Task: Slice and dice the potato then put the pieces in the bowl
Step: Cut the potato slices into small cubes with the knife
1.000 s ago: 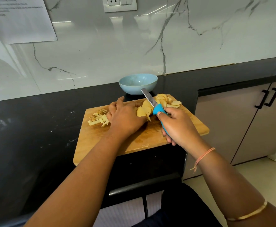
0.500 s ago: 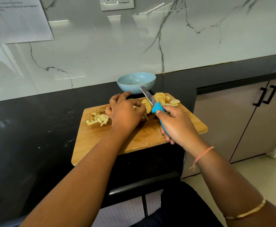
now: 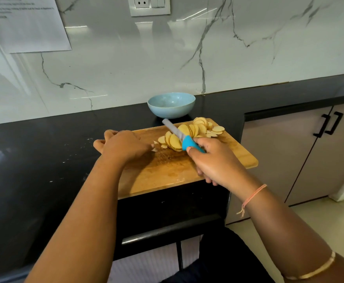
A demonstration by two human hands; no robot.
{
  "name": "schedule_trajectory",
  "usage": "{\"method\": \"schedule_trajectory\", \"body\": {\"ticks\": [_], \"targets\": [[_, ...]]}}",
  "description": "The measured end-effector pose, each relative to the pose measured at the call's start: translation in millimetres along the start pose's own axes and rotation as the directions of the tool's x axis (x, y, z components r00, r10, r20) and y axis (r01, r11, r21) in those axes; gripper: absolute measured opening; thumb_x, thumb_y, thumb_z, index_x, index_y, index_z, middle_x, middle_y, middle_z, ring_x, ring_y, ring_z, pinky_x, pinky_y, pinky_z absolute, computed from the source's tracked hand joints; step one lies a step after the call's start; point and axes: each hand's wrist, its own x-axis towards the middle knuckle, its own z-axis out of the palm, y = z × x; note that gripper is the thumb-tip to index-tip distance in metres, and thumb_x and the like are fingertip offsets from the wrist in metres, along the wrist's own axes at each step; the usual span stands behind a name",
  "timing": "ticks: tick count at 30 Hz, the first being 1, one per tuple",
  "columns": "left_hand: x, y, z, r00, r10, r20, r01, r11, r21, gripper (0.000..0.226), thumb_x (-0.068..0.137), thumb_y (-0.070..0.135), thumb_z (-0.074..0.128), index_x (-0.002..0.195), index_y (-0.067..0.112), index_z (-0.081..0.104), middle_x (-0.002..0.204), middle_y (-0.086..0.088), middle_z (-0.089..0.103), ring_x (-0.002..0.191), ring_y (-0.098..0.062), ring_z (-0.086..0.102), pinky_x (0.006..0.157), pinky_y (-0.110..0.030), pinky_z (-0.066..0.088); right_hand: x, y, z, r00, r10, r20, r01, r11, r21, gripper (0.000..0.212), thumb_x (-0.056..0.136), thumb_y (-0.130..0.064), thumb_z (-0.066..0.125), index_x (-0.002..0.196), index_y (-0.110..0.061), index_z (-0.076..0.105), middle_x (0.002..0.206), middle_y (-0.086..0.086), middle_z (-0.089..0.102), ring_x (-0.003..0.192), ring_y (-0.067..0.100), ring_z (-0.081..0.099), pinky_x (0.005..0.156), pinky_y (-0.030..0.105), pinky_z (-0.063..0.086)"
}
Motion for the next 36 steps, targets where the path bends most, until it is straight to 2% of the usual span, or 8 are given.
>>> {"method": "schedule_trajectory", "body": {"ticks": [6, 8, 11, 15, 22, 29, 32, 36], "targets": [[-14, 3, -9, 0.994, -0.053, -0.094, 0.052, 0.999, -0.013, 0.029, 0.091, 0.038, 0.057, 0.114, 0.022, 0.061, 0.131, -0.006, 0.05, 0.133, -0.03, 0.022, 0.106, -0.044, 0.026, -12, -18, 12, 0.994, -0.039, 0.102, 0.058, 0.98, -0.19, 0.049, 0.099, -0.035, 0.04, 0.147, -0.034, 0.029, 0.099, -0.009, 0.056, 0.07, 0.005, 0.048, 0.059, 0.018, 0.041], [-13, 3, -9, 0.994, -0.075, -0.083, 0.072, 0.997, -0.037, 0.024, 0.09, 0.037, 0.059, 0.11, 0.024, 0.062, 0.131, -0.005, 0.05, 0.133, -0.03, 0.02, 0.107, -0.046, 0.025, -15, -26, 13, 0.991, -0.038, 0.125, 0.068, 0.965, -0.253, 0.05, 0.1, -0.034, 0.039, 0.148, -0.033, 0.026, 0.123, -0.005, 0.056, 0.093, 0.012, 0.056, 0.076, 0.024, 0.049], [-11, 5, -5, 0.991, -0.091, -0.095, 0.089, 0.996, -0.025, 0.015, 0.088, 0.038, 0.061, 0.095, 0.025, 0.062, 0.129, -0.003, 0.051, 0.132, -0.029, 0.022, 0.109, -0.047, 0.026, -20, -36, 15, 0.987, -0.014, 0.163, 0.064, 0.949, -0.307, 0.05, 0.1, -0.034, 0.039, 0.148, -0.031, 0.026, 0.13, -0.003, 0.054, 0.112, 0.017, 0.053, 0.092, 0.03, 0.047], [-12, 9, -1, 0.988, -0.099, -0.119, 0.101, 0.995, 0.012, 0.019, 0.089, 0.04, 0.061, 0.083, 0.022, 0.06, 0.115, -0.001, 0.054, 0.13, -0.027, 0.025, 0.108, -0.047, 0.026, -23, -45, 20, 0.981, 0.017, 0.191, 0.052, 0.935, -0.35, 0.046, 0.1, -0.031, 0.04, 0.144, -0.024, 0.035, 0.124, 0.0, 0.056, 0.11, 0.02, 0.054, 0.093, 0.034, 0.048], [-14, 15, -4, 0.984, -0.161, -0.077, 0.159, 0.987, -0.04, 0.022, 0.088, 0.035, 0.062, 0.076, 0.019, 0.055, 0.102, 0.0, 0.049, 0.127, -0.026, 0.026, 0.108, -0.046, 0.027, -19, -59, 29, 0.979, 0.058, 0.196, 0.041, 0.885, -0.465, 0.042, 0.097, -0.027, 0.042, 0.139, -0.021, 0.041, 0.075, -0.007, 0.039, 0.088, 0.018, 0.051, 0.075, 0.031, 0.045], [-12, 15, 0, 0.981, -0.171, -0.087, 0.168, 0.985, -0.039, 0.021, 0.086, 0.036, 0.064, 0.079, 0.018, 0.056, 0.094, 0.002, 0.048, 0.125, -0.026, 0.029, 0.104, -0.045, 0.028, -37, -56, 9, 0.967, 0.094, 0.235, 0.03, 0.878, -0.477, 0.04, 0.097, -0.026, 0.042, 0.137, -0.023, 0.041, 0.081, -0.008, 0.039, 0.09, 0.016, 0.049, 0.082, 0.031, 0.046], [-11, 13, 0, 0.98, -0.164, -0.11, 0.16, 0.986, -0.045, 0.023, 0.085, 0.037, 0.065, 0.074, 0.02, 0.055, 0.084, 0.004, 0.045, 0.124, -0.026, 0.03, 0.103, -0.046, 0.028, -46, -51, -2, 0.965, 0.085, 0.247, 0.041, 0.886, -0.463, 0.041, 0.097, -0.028, 0.043, 0.138, -0.024, 0.042, 0.103, -0.003, 0.055, 0.099, 0.017, 0.054, 0.089, 0.033, 0.049], [-11, 10, 1, 0.975, -0.112, -0.192, 0.101, 0.993, -0.066, 0.021, 0.089, 0.036, 0.062, 0.076, 0.02, 0.06, 0.096, 0.001, 0.053, 0.123, -0.026, 0.031, 0.1, -0.044, 0.028, -43, -41, -5, 0.984, 0.031, 0.178, 0.038, 0.928, -0.371, 0.045, 0.098, -0.033, 0.041, 0.143, -0.031, 0.037, 0.118, -0.005, 0.057, 0.097, 0.013, 0.056, 0.085, 0.031, 0.052]]}}
